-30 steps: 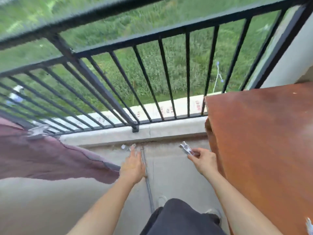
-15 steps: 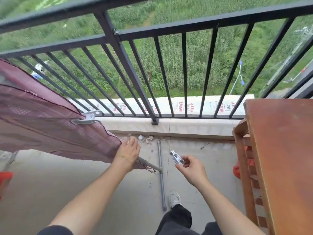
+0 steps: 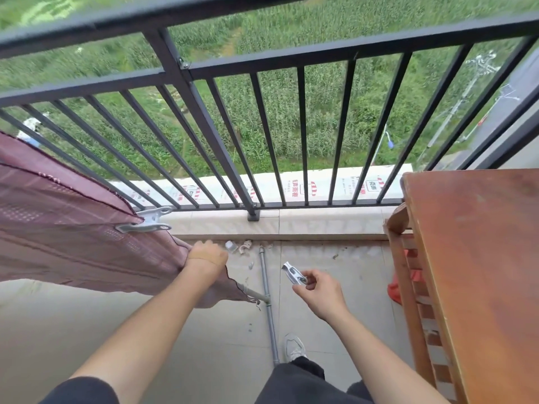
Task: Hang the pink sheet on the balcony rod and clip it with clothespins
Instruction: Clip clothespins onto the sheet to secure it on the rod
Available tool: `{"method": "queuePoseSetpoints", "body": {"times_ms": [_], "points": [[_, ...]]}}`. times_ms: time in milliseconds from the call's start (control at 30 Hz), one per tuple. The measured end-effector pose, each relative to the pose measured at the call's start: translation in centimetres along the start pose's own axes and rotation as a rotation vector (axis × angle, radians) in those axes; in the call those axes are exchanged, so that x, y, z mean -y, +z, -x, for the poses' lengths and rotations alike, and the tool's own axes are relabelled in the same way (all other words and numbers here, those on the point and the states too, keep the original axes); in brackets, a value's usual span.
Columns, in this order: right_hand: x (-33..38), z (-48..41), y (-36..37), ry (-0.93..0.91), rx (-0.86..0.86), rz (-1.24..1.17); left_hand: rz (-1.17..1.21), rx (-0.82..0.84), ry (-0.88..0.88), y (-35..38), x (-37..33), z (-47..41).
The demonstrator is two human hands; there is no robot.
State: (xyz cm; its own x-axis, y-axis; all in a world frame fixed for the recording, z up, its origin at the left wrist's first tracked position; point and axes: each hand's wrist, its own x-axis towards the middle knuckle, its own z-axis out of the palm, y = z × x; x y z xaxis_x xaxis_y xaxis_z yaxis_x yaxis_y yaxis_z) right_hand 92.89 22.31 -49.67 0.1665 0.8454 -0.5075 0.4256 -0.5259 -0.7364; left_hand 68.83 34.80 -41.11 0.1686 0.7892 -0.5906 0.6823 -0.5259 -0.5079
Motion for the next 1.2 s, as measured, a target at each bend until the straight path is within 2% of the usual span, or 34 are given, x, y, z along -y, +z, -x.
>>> {"method": "queuePoseSetpoints", "body": {"times_ms": [133,300,367,433,467,500,600,700,767,833,900,1033,1133,1200], "points": [[0.0,0.0,0.3,0.015,0.014,-0.018,-0.109,-0.165,0.159,0.4,0.1,0.1],[0.8,-0.5,1.6,0.051,0.086,-0.061,-0.079,-0.059,0.235,2.1,-1.0,2.0],[1.6,-1.2,2.3,0.057,0.121,-0.075,0.0,-0.179,0.28,2.8,-1.3,3.6],[2.6,-1.9,3.1,0.054,0.156,-0.085,0.209,-0.419,0.284,3.9,-2.0,5.3],[3.2,-2.2,3.5,0.055,0.175,-0.113,0.347,-0.509,0.239,4.3,-2.3,6.2],[3.9,-2.5,3.8,0.063,0.198,-0.159,0.51,-0.498,0.141,4.6,-2.7,7.0],[6.3,-3.4,4.7,0.083,0.355,-0.313,0.966,-0.243,-0.292,5.6,-3.9,8.5],[8.7,-4.1,5.7,0.094,0.514,-0.385,1.247,-0.161,-0.705,6.4,-3.8,8.9],[10.3,-4.7,6.4,0.121,0.535,-0.349,1.358,-0.147,-0.868,6.8,-3.6,8.9],[11.8,-5.2,7.0,0.114,0.544,-0.334,1.474,-0.225,-0.963,7.2,-3.7,8.7],[13.4,-5.8,7.8,0.027,0.536,-0.319,1.558,-0.324,-1.011,7.4,-3.8,8.4],[16.3,-5.8,9.0,-0.07,0.502,-0.3,1.607,-0.362,-0.948,7.8,-3.6,8.2],[17.3,-5.4,10.5,-0.113,0.593,-0.302,1.651,-0.39,-0.928,7.9,-3.6,8.6],[17.4,-4.9,11.4,-0.075,0.652,-0.354,1.664,-0.412,-0.932,7.9,-3.7,8.8]]}}
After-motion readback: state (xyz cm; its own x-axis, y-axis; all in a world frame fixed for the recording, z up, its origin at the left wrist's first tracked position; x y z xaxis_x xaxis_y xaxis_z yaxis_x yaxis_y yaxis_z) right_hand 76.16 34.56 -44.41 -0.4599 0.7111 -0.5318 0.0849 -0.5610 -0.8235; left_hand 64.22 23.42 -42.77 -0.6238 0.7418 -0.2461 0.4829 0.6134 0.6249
